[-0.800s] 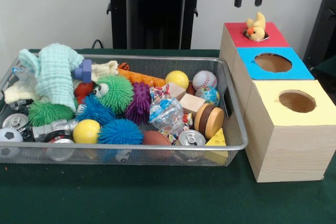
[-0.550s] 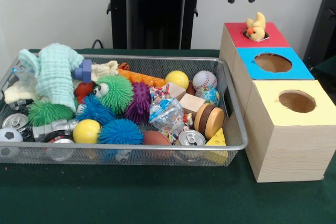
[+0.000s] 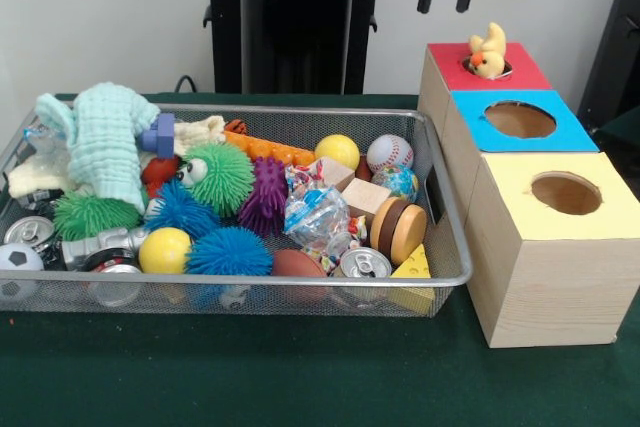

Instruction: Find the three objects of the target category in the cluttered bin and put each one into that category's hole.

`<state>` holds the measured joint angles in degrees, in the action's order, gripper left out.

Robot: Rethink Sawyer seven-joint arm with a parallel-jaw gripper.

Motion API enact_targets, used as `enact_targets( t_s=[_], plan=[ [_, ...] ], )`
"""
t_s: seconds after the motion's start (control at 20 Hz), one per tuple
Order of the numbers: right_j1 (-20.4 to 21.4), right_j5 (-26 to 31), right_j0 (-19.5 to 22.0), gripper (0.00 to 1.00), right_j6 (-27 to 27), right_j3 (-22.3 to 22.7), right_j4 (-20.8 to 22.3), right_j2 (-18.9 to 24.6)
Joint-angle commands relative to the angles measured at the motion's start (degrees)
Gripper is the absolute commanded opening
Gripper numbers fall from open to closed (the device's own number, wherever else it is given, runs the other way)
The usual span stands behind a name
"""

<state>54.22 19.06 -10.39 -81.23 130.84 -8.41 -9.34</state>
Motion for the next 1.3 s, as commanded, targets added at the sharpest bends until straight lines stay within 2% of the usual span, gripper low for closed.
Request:
enact_targets(
  t_s=[0.05, 0.3, 0.35, 0.6, 0.7, 0.95, 1.3],
  plan=[
    [-7.6, -5.7, -0.5, 1.00, -18.8, -3.7, -4.9, 0.8],
    [-8.1, -10.3, 0.1, 1.00, -19.3, -2.8, -6.0, 1.7],
    [-8.1, -10.9, -0.2, 0.00, -19.4, -3.0, -6.1, 1.3],
    [-8.2, -9.4, -0.3, 0.00, -19.3, -3.4, -6.6, 1.1],
    [-8.3, -7.6, -1.2, 0.00, -18.5, -4.9, -6.1, -0.2],
    [-8.6, -6.4, -1.9, 0.00, -17.8, -6.5, -6.0, 0.1],
    [-5.8, -0.7, -4.1, 0.00, -18.6, -8.0, -6.8, -0.3]
  ],
)
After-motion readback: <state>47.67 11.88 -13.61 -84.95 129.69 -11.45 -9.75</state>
